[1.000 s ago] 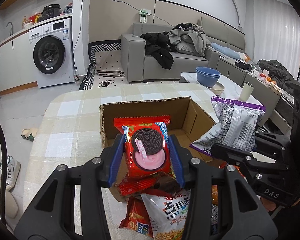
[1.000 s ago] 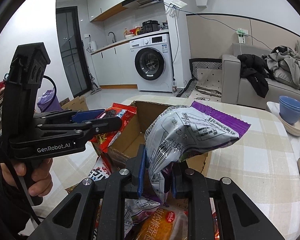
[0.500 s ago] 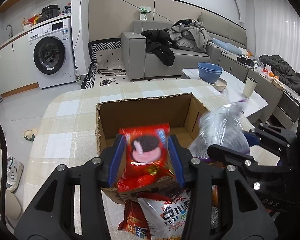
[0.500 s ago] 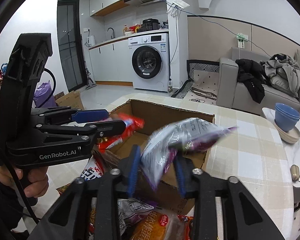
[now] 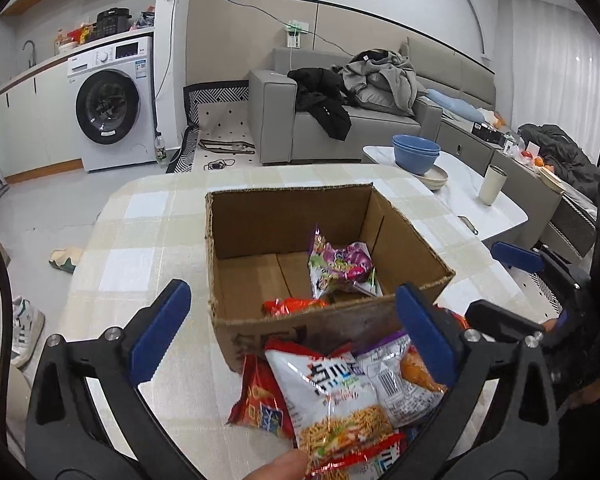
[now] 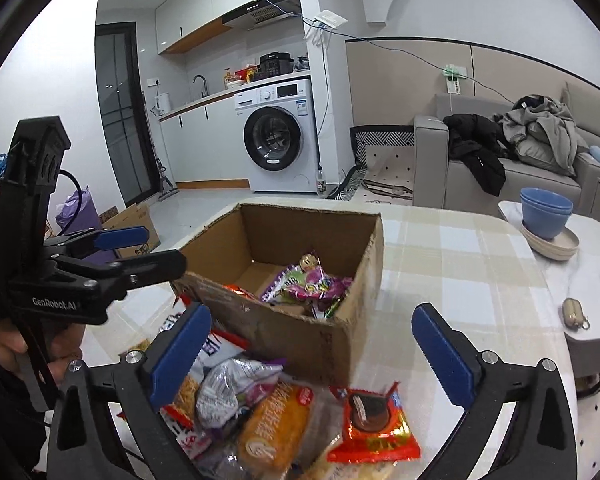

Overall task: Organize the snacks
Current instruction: 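Move both open grippers back to the snack pile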

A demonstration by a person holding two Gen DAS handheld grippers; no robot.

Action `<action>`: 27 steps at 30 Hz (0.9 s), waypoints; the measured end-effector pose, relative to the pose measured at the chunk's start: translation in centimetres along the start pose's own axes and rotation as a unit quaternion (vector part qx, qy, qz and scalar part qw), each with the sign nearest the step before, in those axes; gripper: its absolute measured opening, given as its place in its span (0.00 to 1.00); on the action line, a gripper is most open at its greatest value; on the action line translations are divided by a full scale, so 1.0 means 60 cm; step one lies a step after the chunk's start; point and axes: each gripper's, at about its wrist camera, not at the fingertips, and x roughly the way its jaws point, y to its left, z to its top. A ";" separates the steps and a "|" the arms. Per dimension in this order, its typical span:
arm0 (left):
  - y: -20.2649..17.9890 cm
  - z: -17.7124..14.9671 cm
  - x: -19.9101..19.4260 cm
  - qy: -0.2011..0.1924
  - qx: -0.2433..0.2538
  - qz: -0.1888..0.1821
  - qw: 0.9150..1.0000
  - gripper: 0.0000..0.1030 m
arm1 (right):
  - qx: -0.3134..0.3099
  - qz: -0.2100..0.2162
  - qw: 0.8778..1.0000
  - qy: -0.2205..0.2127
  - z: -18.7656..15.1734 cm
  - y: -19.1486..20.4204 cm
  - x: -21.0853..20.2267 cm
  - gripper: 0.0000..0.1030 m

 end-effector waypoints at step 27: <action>-0.018 -0.117 -0.031 0.053 -0.004 0.010 0.999 0.99 | 0.021 0.020 0.996 0.090 -0.098 -0.008 -0.009 0.99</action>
